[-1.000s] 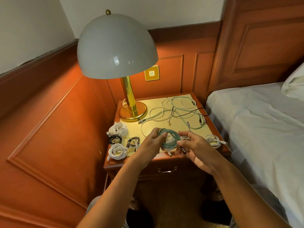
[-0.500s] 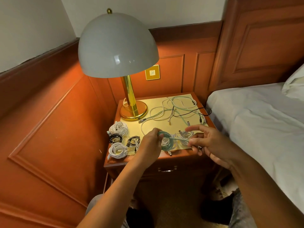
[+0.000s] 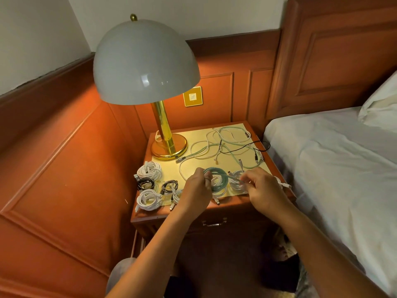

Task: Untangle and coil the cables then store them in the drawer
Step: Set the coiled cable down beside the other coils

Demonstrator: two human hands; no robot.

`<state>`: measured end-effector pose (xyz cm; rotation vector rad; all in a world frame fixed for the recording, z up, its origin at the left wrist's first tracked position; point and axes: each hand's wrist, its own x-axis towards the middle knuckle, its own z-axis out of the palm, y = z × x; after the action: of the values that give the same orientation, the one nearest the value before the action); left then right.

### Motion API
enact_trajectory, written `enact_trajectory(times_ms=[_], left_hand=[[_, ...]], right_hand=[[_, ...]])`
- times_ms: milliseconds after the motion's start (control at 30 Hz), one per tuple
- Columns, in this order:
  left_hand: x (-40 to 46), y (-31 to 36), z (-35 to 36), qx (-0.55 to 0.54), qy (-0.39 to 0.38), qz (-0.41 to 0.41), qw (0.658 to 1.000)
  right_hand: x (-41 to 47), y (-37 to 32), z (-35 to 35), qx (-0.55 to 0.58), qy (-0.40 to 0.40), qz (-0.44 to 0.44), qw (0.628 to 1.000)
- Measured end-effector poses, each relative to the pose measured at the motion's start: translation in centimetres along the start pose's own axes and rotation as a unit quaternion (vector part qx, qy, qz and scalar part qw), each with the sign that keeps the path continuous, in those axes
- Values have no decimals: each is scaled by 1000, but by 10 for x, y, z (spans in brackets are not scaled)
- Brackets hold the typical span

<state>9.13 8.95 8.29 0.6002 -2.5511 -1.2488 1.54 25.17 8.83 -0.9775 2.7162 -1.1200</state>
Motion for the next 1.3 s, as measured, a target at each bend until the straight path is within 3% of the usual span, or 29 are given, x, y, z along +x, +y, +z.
enact_trajectory(times_ms=[67,133,233,300,367,500,700,767,1033,1300], left_hand=[[-1,5,2,-7,14,6,1000],[-3,8,5,-16,28,16,999],[-4,6,12,-10,44,21,999],[-5,3,17,16,48,21,999],[-6,1,19,45,46,27,998],[-8,-2,20,77,28,35,996],[-9,-4,23,123,-3,53,991],[-8,-5,23,126,-12,54,991],[-2,-2,16,79,-35,55,995],[-4,-2,23,162,33,85,983]], right_hand=[[1,0,8,80,47,23,995],[2,-3,21,228,76,92,966],[6,-10,36,487,75,206,845],[7,-11,39,585,51,235,775],[7,-8,40,626,15,244,741],[6,-4,40,645,-48,259,717],[-1,-3,41,713,-105,241,650],[-1,-4,40,711,-126,218,657],[-2,-15,33,497,-142,225,826],[1,-13,26,250,-116,210,938]])
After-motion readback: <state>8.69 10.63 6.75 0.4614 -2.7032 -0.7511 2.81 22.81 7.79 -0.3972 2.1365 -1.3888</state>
